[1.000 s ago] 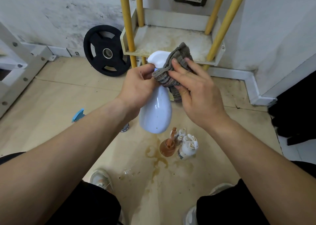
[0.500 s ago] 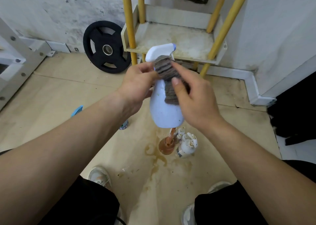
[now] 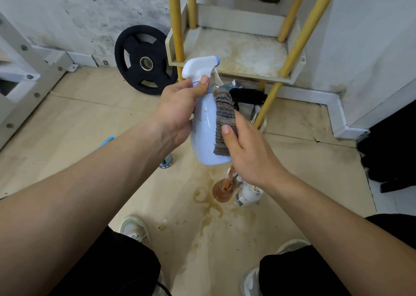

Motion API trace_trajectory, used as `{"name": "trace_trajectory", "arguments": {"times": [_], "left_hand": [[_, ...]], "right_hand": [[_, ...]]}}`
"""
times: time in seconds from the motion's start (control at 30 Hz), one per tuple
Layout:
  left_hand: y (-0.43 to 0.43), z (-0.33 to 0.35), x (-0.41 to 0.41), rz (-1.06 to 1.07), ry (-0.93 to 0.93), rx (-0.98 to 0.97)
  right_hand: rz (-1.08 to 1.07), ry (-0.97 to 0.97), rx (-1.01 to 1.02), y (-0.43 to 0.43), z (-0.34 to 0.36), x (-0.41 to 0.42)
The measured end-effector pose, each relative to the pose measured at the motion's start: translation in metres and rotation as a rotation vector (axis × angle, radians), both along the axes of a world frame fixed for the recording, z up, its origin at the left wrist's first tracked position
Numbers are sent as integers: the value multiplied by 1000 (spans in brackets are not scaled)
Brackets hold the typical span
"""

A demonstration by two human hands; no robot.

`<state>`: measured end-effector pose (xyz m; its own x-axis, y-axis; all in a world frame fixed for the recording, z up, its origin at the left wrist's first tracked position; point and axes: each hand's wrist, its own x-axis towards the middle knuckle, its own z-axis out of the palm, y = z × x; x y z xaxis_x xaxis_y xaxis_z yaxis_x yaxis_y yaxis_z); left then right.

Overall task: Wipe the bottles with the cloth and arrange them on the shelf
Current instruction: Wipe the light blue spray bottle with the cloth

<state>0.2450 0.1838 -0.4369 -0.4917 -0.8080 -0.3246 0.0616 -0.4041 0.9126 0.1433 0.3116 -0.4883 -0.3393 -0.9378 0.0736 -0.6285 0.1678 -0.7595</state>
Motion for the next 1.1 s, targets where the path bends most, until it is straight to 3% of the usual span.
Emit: {"name": "trace_trajectory", "arguments": {"times": [0.13,0.2,0.27,0.43,0.77,0.93,1.1], "left_hand": [[-2,-4,2,-20,-27,9],[2,-4,1,-52,-25,7],[7,-6,-2,-70,-30,13],[14,-6,-9,-56,-27,48],[-8,6,0,104,-42,64],[-14,8,5,99,-82,109],[-3,5,-1,-57,-137,51]], "right_hand": [[-198,-451,64,-5,-3,-3],[-262,-548,95,-9,-3,-6],[-229,-475,50,-11,-2,-5],[6,46,-42,-7,0,2],[108,392,-64,8,-11,10],[61,-84,-39,6,-22,-4],[-33,-358,-60,0,-25,-1]]}}
